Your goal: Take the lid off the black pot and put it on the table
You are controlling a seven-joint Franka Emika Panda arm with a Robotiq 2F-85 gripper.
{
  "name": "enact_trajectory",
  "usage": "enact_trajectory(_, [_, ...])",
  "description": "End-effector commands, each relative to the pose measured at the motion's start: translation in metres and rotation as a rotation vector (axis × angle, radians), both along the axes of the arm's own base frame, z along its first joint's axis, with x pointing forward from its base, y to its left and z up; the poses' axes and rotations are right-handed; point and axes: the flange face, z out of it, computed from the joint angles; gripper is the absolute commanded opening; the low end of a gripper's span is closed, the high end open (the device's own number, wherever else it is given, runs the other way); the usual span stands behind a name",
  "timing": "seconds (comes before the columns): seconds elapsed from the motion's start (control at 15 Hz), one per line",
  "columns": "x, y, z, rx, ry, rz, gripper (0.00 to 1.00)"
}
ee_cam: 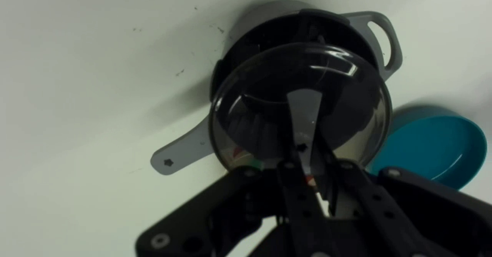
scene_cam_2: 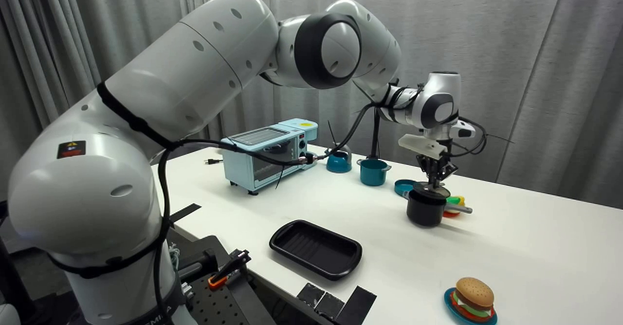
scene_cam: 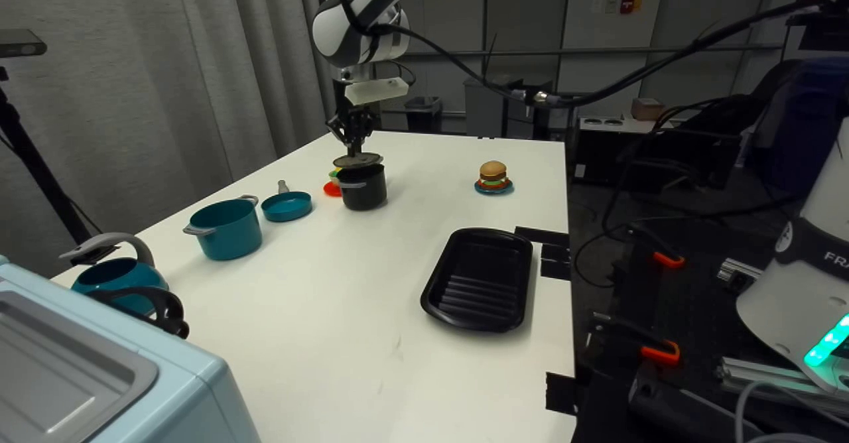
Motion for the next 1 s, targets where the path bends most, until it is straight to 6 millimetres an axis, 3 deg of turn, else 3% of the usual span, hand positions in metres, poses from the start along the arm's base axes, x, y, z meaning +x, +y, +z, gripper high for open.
enact_trajectory(0.0, [0.002, 0.008, 0.031, 0.0, -0.049, 0.006, 0.04])
enact_trajectory(0.47, [-0.017, 0.031, 0.067, 0.012, -0.076, 0.033, 0.04])
enact_trajectory(0.93, [-0.069, 0.041, 0.051, 0.025, -0.024, 0.046, 0.04])
